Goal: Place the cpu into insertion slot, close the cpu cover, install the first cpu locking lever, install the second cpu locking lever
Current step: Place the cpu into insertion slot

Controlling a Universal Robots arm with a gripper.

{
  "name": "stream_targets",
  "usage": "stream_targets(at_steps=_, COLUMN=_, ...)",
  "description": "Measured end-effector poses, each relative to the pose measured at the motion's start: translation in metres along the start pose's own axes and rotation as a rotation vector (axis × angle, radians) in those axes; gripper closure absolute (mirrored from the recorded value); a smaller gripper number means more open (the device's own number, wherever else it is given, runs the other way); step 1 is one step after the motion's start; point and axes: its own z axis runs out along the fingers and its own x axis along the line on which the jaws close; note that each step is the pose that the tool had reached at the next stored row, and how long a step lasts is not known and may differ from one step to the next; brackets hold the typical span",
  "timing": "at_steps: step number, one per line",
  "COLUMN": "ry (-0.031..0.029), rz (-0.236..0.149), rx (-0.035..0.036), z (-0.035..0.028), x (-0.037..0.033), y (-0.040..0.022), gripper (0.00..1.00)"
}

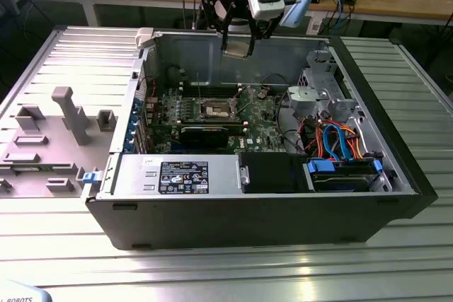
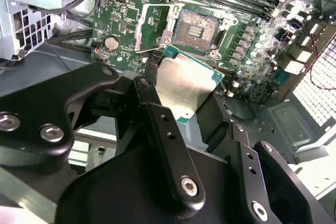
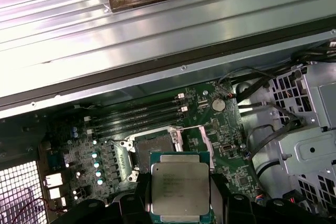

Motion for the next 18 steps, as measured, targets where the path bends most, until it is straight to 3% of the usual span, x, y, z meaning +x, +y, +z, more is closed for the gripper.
stream_targets(at_steps=8, ry=-0.0001, rz=0.001, rx=-0.0001, z=0.0, x=0.0, y=0.0, gripper=0.46)
stream_targets(at_steps=15, ry=-0.0112, rz=0.127, rx=-0.0024, z=0.0009, x=0.0, y=-0.0001, gripper=0.46)
stream_targets(at_steps=18, ry=-0.0113, rz=0.128, rx=-0.0025, z=0.001, x=0.0, y=-0.0001, gripper=0.46)
